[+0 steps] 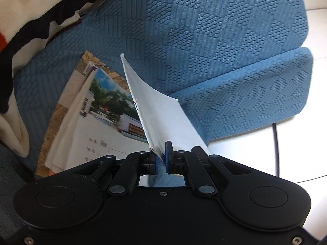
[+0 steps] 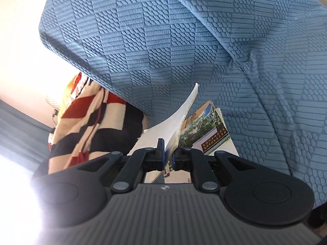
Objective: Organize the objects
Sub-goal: 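Lift the white paper square and carry it over the book stack with both grippers, then lower the white square onto the book stack and open both grippers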
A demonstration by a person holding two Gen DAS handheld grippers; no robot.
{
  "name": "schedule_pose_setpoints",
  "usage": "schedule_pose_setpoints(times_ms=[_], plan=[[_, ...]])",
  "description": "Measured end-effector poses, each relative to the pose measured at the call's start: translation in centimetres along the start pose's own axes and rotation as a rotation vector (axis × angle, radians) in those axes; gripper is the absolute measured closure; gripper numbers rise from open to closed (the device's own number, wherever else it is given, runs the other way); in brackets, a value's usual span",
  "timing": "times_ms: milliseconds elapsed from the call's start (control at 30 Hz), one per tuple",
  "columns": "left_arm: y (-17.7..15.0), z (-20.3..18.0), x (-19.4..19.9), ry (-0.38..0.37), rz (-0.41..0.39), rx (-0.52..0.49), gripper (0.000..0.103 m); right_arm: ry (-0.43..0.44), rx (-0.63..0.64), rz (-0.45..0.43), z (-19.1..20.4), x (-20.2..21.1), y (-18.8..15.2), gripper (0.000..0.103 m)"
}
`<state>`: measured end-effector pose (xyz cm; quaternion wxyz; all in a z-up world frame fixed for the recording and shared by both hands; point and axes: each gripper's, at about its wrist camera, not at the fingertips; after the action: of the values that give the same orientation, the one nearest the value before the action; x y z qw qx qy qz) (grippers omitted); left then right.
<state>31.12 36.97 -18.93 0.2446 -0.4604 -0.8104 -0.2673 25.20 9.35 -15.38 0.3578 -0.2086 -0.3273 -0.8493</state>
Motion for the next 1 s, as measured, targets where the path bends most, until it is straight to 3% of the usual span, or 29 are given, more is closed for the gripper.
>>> schedule_pose_setpoints(times_ms=[400, 633, 733, 800, 1000], plan=[[-0.2, 3.7, -3.6, 0.112, 0.035, -0.073, 0.097, -0.068, 0.051, 0.052, -1.6, -4.4, -2.3, 0.093], [-0.5, 4.3, -4.5, 0.171, 0.084, -0.106, 0.097, -0.154, 0.104, 0.092, -2.2, -5.5, -4.3, 0.091], [-1.0, 4.1, -4.5, 0.210, 0.091, -0.139, 0.088, -0.175, 0.096, 0.116, -2.7, -5.7, -4.9, 0.085], [-1.3, 4.1, -4.4, 0.220, 0.100, -0.137, 0.074, -0.216, 0.075, 0.127, -3.1, -5.6, -5.0, 0.073], [-2.0, 3.9, -2.7, 0.271, 0.088, -0.144, 0.053, -0.251, 0.060, 0.184, -3.1, -4.5, -5.3, 0.072]])
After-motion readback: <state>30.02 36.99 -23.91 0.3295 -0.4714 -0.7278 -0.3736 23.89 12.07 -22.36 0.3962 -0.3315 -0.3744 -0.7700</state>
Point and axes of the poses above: each gripper's, at about its wrist camera, not at the fingertips, and x roughly against the way its jaws point, z to its left, y to its top
